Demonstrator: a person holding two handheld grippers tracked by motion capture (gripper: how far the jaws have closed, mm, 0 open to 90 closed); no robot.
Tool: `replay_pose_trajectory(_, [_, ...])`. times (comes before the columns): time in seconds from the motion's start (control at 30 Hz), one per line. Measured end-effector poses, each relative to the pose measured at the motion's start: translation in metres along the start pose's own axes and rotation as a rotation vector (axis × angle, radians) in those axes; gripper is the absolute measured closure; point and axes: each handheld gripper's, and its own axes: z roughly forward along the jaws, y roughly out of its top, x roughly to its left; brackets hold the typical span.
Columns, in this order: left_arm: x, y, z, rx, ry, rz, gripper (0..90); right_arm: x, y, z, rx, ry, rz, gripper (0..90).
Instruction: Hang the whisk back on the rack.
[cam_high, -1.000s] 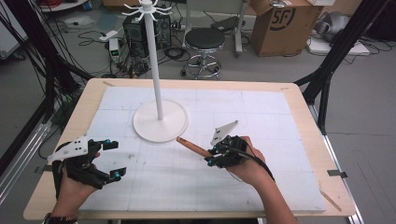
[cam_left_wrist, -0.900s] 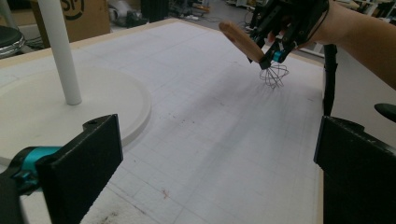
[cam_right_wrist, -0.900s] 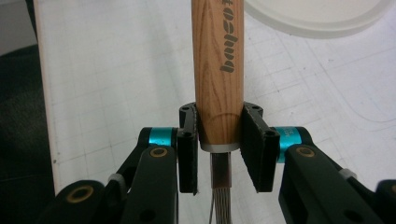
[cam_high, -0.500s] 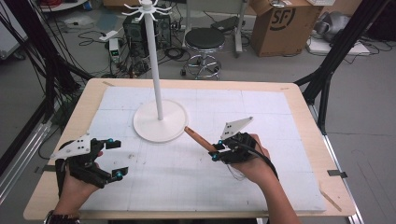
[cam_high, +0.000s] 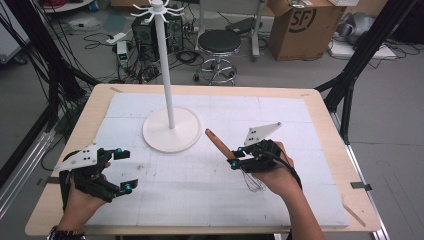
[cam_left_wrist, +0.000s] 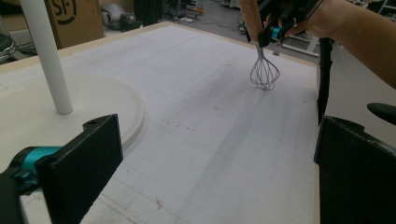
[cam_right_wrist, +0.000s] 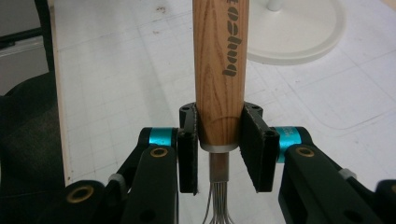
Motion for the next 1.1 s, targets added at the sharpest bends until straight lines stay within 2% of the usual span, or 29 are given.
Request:
replay_pose_trajectory(0.37, [-0.001, 0.001, 0.001, 0.002, 0.001, 0.004, 1.6, -0.004, 0.011, -0.013, -0.068, -0.007, 0.012, 69.6])
replay_pose_trajectory(0.7, [-0.002, 0.001, 0.001, 0.001, 0.003, -0.002, 1.6, -0.011, 0.020, -0.020, -0.149, 0.028, 0.021, 69.6])
replay_pose_trajectory(0.83, [-0.001, 0.000, 0.001, 0.004, 0.002, -0.002, 1.6, -0.015, 0.028, -0.024, -0.174, 0.039, 0.021, 69.6])
replay_pose_trajectory(0.97, [-0.001, 0.000, 0.000, 0.002, 0.003, -0.002, 1.6, -0.018, 0.039, -0.029, -0.196, 0.026, 0.007, 69.6])
replay_pose_trajectory(1.1, [-0.001, 0.001, -0.001, -0.001, 0.005, -0.001, 1.6, -0.025, 0.052, -0.033, -0.222, 0.038, -0.007, 69.6])
